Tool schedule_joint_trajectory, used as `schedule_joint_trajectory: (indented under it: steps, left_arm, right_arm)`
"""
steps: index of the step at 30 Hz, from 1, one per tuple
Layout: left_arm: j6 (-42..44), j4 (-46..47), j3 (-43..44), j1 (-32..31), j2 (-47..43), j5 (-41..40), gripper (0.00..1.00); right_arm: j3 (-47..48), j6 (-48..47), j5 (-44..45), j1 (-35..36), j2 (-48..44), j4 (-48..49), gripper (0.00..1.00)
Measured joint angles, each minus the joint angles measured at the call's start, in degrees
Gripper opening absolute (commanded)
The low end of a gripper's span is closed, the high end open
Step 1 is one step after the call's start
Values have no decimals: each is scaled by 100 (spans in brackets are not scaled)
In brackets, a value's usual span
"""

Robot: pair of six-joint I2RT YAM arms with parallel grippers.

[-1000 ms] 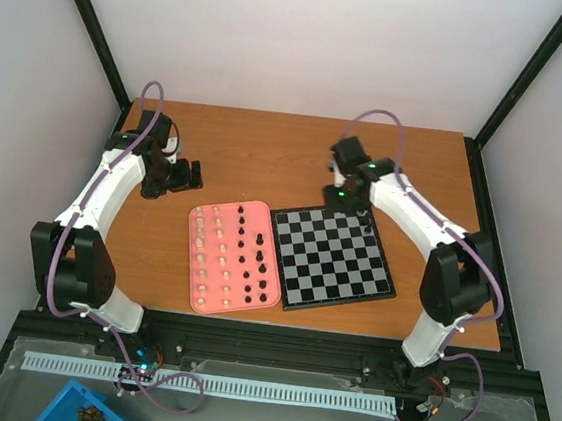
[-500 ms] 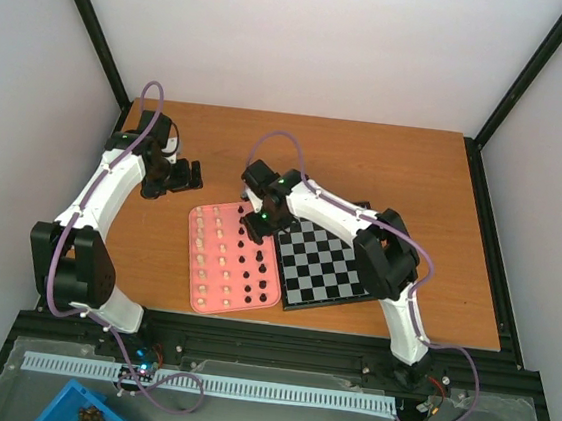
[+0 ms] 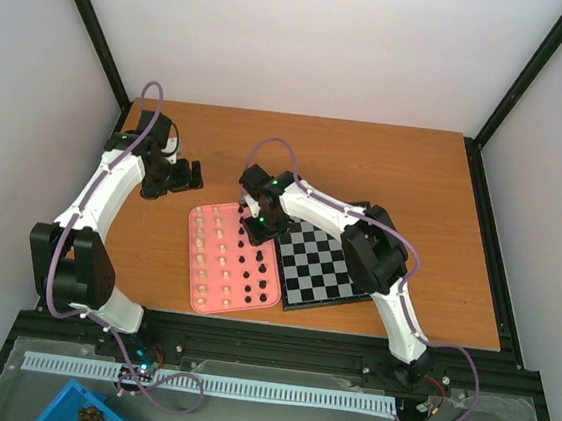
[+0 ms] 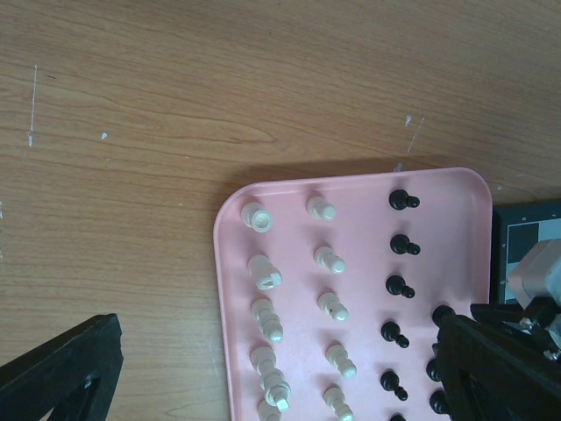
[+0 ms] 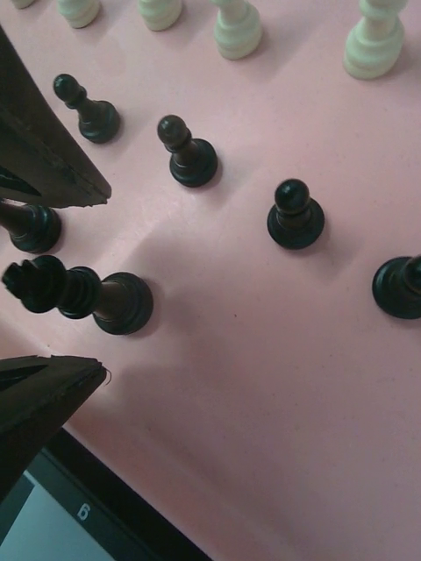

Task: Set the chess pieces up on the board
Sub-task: Pick up the chess piece from the storage box, then place the chess piece on the chessboard.

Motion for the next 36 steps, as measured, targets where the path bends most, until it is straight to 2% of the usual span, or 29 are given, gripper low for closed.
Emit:
schedule_joint_trajectory:
  steps: [4, 8, 13, 16, 27, 32, 36]
  left_arm:
    - [0, 11, -7, 0, -11, -2, 100]
    - [0, 13, -7, 0, -11, -4, 100]
    - [0, 15, -7, 0, -11, -7, 100]
    - [2, 15, -7, 0, -11, -9, 100]
    - [0, 17, -7, 0, -11, -22, 100]
    - [0, 17, -7, 0, -11, -22, 100]
    - [2, 22, -7, 0, -11, -20, 100]
  right_arm:
    - [63, -2, 24, 0, 85, -26, 39]
    - [160, 11, 48, 0, 98, -74, 23]
    - [289, -20, 72, 0, 177, -136, 14]
    - [289, -13, 87, 0, 184, -179, 4]
    - [275, 48, 562, -79, -81, -177, 3]
    - [-334, 256, 929, -579, -1283, 111, 3]
    - [-1515, 452, 1204, -1405, -2507, 396, 3]
